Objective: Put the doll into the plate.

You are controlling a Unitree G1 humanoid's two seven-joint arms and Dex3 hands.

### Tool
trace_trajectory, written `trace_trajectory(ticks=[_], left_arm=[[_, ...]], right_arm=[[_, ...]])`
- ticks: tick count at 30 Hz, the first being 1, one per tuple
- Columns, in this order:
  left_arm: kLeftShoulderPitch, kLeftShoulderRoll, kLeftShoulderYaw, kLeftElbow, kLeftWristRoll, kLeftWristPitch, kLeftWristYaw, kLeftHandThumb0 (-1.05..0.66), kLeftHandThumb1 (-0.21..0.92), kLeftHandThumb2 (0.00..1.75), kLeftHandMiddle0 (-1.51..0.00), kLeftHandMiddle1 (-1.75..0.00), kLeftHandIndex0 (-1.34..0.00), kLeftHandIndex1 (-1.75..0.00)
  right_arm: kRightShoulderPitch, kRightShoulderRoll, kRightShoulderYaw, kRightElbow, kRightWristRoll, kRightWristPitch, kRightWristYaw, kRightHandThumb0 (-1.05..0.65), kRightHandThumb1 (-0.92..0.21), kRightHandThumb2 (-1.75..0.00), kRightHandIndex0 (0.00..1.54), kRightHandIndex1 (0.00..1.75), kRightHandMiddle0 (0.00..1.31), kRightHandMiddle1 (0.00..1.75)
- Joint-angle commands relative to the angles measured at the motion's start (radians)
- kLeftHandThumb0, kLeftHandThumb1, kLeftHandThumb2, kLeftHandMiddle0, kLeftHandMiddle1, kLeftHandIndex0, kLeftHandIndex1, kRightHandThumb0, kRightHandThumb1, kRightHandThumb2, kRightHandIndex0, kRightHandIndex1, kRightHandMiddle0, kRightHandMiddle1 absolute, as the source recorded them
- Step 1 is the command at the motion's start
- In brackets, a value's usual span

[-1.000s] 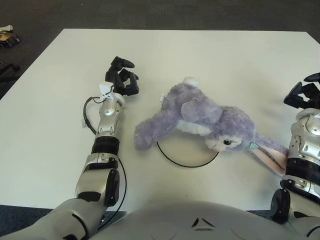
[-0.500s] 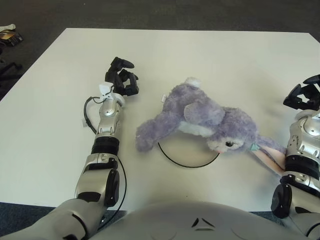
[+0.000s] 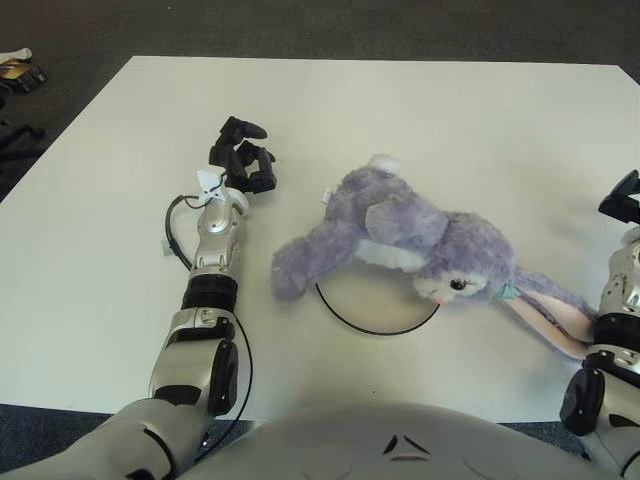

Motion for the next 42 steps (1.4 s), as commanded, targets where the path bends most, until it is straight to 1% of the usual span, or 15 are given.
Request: trace_trajectory(ticks=[1,5,9,15,20,24,30,34,36,38,42], left_arm=[[0.010,0.003,0.002,0.001,0.000,-0.002,-0.002,-0.01,0.26,1.39,-0.54,-1.75,-0.52,-1.75],[0.011,0.004,0.002,0.003,0.001,-0.005,-0.003,-0.01,0.26,1.39,-0.54,-1.75,-0.52,-1.75],[0.011,0.006,0.001,0.005,0.003,-0.005,-0.003,-0.01,0.26,1.39,-0.54,-1.75,-0.53,-1.75],[0.010,0.007,0.003,0.006,0.004,0.003,0.002,-0.01,0.26,1.40,-0.54,-1.75,-0.53,-1.75],[0.009,0.005,0.003,0.006,0.004,0.003,0.005,-0.01,0.26,1.40,-0.54,-1.75,-0.53,-1.75],[0.008,0.004,0.003,0.010,0.004,-0.002,0.005,-0.01,0.26,1.39,-0.54,-1.75,-0.53,-1.75],[0.007,0.004,0.004,0.013,0.000,-0.006,-0.001,-0.01,0.26,1.39,-0.54,-1.75,-0.53,-1.75],[0.007,0.004,0.004,0.013,-0.002,-0.006,-0.003,-0.01,0.26,1.40,-0.54,-1.75,-0.53,-1.75],[0.007,0.003,0.005,0.013,-0.003,-0.006,-0.004,-0.01,0.26,1.40,-0.54,-1.75,-0.53,-1.75],[0.007,0.004,0.005,0.012,-0.005,-0.003,-0.007,-0.01,0.26,1.40,-0.54,-1.75,-0.53,-1.75],[0.007,0.005,0.005,0.012,-0.008,-0.003,-0.011,-0.01,0.26,1.40,-0.54,-1.75,-0.53,-1.75]], right_arm=[[0.030,-0.013,-0.011,-0.009,-0.020,0.006,-0.027,-0.01,0.08,-1.75,0.87,1.75,0.76,1.69],[0.048,-0.020,-0.022,-0.007,-0.019,0.005,-0.034,-0.01,0.09,-1.75,0.87,1.75,0.76,1.68],[0.072,-0.041,-0.060,0.010,0.030,0.009,0.001,-0.01,0.09,-1.75,0.87,1.75,0.77,1.67],[0.077,-0.063,-0.099,-0.007,0.102,0.057,0.058,-0.01,0.09,-1.75,0.86,1.75,0.77,1.67],[0.085,-0.073,-0.118,-0.028,0.137,0.092,0.086,-0.01,0.08,-1.75,0.86,1.75,0.77,1.68],[0.093,-0.078,-0.135,-0.044,0.175,0.138,0.112,-0.01,0.08,-1.75,0.85,1.75,0.76,1.70],[0.115,-0.084,-0.140,-0.069,0.184,0.205,0.115,-0.01,0.08,-1.75,0.84,1.75,0.76,1.71],[0.133,-0.068,-0.137,-0.069,0.168,0.204,0.104,-0.01,0.07,-1.75,0.84,1.75,0.75,1.72],[0.138,-0.063,-0.136,-0.013,0.161,0.170,0.110,-0.01,0.07,-1.75,0.83,1.75,0.74,1.73],[0.135,-0.064,-0.137,0.042,0.161,0.160,0.115,-0.01,0.07,-1.75,0.83,1.74,0.74,1.74],[0.121,-0.078,-0.140,0.109,0.172,0.151,0.125,-0.01,0.07,-1.75,0.83,1.73,0.74,1.75]])
